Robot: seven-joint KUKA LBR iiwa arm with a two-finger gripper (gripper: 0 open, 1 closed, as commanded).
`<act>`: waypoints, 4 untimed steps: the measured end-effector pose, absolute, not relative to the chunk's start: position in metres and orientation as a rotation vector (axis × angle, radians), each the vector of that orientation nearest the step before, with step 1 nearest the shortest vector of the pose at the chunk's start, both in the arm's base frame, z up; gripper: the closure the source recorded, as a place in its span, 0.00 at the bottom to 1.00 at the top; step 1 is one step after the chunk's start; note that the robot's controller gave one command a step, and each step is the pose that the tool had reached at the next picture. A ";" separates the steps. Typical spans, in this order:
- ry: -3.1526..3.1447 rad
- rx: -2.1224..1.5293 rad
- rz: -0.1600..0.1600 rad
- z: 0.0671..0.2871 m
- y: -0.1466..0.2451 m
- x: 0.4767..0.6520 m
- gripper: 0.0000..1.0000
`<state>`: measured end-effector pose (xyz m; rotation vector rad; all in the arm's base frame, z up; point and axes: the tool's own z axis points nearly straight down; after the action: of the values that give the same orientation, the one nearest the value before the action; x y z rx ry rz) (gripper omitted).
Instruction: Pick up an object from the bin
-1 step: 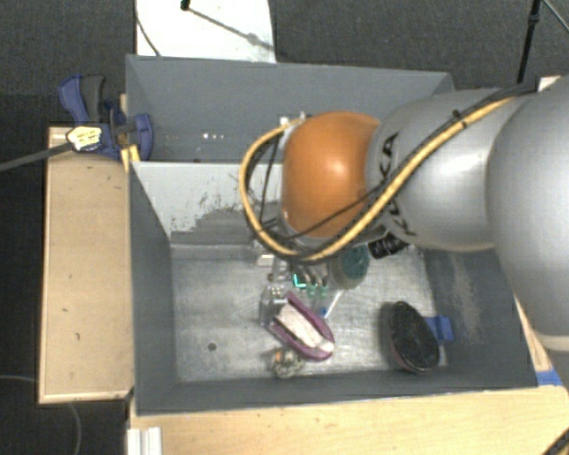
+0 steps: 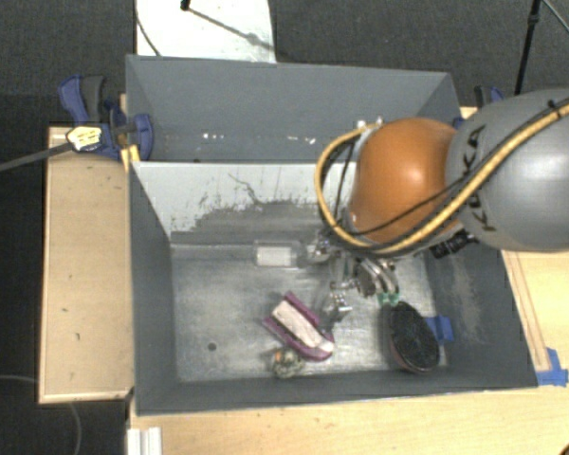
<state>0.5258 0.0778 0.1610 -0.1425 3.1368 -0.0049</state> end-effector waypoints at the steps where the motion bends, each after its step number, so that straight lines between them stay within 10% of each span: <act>1: 3.136 0.221 -0.001 0.124 0.080 0.491 0.00; 4: 3.084 0.607 -0.007 0.075 0.089 0.480 0.00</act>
Offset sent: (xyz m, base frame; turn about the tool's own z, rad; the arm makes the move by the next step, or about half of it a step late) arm -0.0338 0.0020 -0.0361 0.2308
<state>0.4801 0.0893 0.0746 0.6068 3.0836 -0.0074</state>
